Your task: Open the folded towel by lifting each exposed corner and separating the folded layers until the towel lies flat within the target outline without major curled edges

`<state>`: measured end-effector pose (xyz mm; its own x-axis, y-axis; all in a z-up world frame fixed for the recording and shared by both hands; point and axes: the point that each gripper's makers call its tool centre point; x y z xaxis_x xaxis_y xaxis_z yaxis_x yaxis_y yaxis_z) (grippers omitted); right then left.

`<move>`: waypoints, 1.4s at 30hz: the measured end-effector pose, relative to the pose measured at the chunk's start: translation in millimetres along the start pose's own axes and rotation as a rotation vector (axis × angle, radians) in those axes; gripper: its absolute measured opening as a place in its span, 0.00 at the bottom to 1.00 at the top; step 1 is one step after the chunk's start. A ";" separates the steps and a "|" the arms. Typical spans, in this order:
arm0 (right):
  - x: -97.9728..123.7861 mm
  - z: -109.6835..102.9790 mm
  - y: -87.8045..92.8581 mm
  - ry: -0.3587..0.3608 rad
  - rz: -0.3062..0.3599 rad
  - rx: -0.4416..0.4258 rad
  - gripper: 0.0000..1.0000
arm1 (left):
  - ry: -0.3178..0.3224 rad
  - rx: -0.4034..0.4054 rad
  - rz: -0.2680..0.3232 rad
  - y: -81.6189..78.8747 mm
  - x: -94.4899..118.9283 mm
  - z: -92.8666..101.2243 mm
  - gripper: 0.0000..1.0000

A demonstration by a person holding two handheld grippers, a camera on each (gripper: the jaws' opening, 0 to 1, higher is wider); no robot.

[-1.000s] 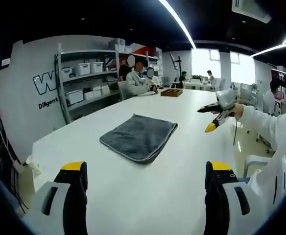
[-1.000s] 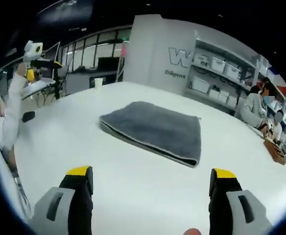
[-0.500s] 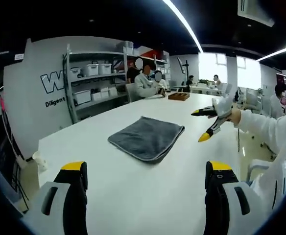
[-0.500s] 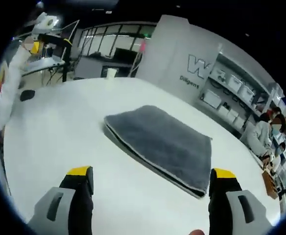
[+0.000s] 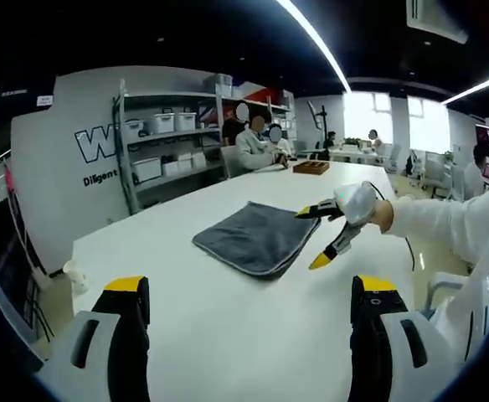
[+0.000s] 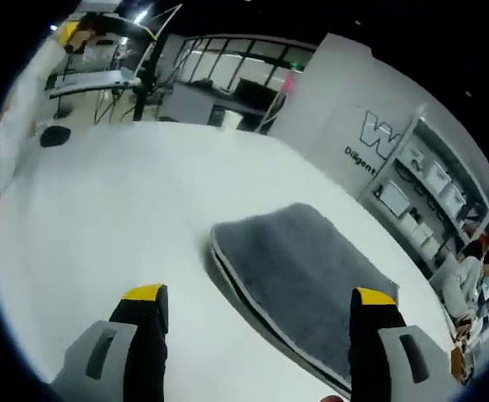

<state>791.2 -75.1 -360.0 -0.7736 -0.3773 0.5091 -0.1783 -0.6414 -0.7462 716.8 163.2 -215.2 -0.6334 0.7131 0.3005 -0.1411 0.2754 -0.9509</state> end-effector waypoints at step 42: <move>-72.4 -37.6 -19.1 -0.098 -0.015 0.037 0.16 | 0.005 -0.012 -0.013 -0.8 -4.8 3.1 0.99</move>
<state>827.8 -10.4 -398.7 -0.7073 -0.4303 0.5609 -0.1653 -0.6709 -0.7229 717.6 157.6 -216.1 -0.6273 0.7128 0.3136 -0.1404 0.2926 -0.9459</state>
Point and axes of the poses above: the point that each gripper's makers call its tool centre point, and the gripper's own axes: x roughly backward along the fingers, z roughly to its right, y roughly out of its underside, and after that the axes turned 2 degrees about z, right-handed
